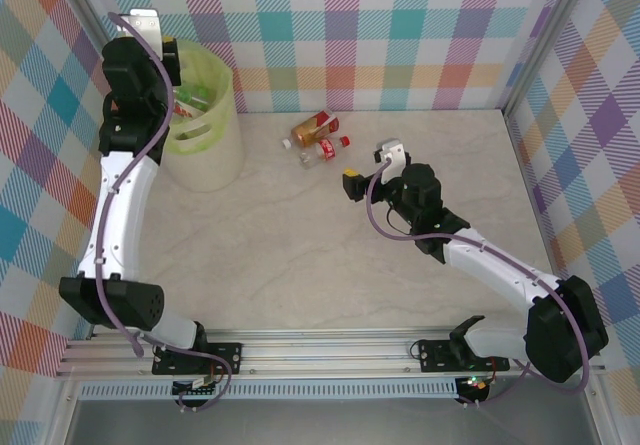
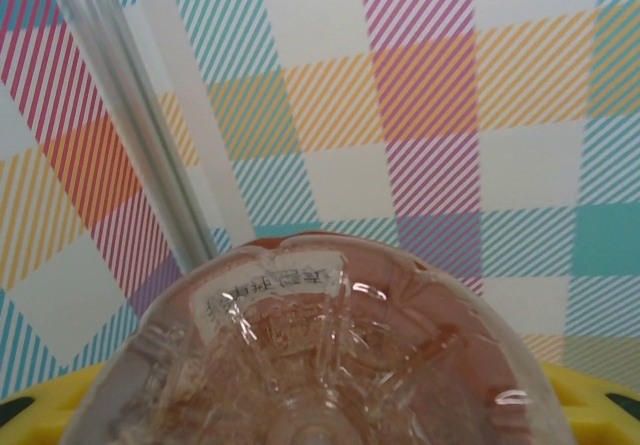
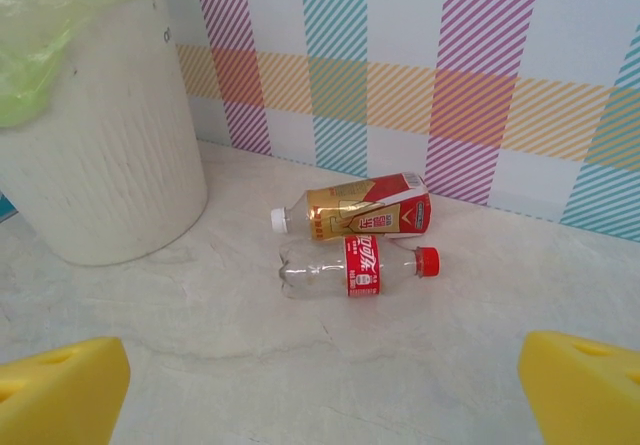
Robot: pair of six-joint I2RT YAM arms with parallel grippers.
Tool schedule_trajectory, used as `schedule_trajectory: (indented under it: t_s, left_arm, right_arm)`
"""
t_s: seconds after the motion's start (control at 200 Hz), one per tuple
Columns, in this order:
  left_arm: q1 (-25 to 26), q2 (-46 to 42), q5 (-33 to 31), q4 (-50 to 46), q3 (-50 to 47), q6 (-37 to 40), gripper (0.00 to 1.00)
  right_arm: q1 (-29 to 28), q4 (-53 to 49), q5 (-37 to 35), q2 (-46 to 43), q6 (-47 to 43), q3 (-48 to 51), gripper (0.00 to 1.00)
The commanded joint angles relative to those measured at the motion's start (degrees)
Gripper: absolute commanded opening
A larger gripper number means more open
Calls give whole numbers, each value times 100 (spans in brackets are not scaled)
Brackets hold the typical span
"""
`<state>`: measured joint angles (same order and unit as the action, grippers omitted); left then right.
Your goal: Put the plastic bottles in the bin
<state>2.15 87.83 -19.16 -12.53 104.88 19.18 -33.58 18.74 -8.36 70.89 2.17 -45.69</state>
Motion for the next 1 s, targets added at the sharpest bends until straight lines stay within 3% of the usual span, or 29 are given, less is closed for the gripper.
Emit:
schedule_trajectory:
  t_s: [0.0,0.335,0.435,0.495,0.565,0.77,0.995]
  left_arm:
    - [-294,442,4,337,8,151,52]
    - [-781,1929,100,107,1049,536,57]
    - [-793,2198,346,39,1164,900,75]
    - [-791,2261,499,-91,1214,891,90]
    - [-787,2230,779,-218,1245,699,100]
    - [-660,1993,1146,-585,1442,175,100]
    - [-395,1693,1536,-749,1319,114,100]
  right_arm:
    - [-24,-46,82,-53,7,-125,100]
    - [-25,-316,-4,-119,23,-119,100]
    - [-25,-370,-99,-94,74,-144,100]
    - [-25,-444,-159,-84,98,-183,100]
    - [-25,-540,-243,-60,125,-249,100]
    - [-21,-693,-263,98,259,-401,100]
    - [-25,-714,-190,241,310,-476,100]
